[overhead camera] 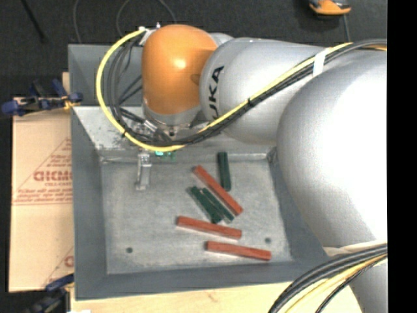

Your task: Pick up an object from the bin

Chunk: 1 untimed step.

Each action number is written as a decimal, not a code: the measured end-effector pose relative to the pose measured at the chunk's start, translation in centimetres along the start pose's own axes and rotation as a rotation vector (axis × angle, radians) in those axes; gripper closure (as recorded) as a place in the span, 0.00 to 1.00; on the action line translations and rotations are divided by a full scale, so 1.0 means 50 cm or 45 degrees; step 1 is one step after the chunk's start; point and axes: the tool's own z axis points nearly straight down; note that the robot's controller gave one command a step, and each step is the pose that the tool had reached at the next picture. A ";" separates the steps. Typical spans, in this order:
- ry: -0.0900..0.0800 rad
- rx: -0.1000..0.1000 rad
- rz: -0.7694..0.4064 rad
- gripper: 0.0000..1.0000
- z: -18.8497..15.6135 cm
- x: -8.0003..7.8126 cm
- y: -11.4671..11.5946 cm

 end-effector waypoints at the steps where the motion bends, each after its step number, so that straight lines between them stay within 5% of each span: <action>1: -0.001 0.006 0.048 0.00 0.172 -0.013 -0.181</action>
Offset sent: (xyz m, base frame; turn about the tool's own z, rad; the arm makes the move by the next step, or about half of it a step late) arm 0.0066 -0.0837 -0.0818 0.0311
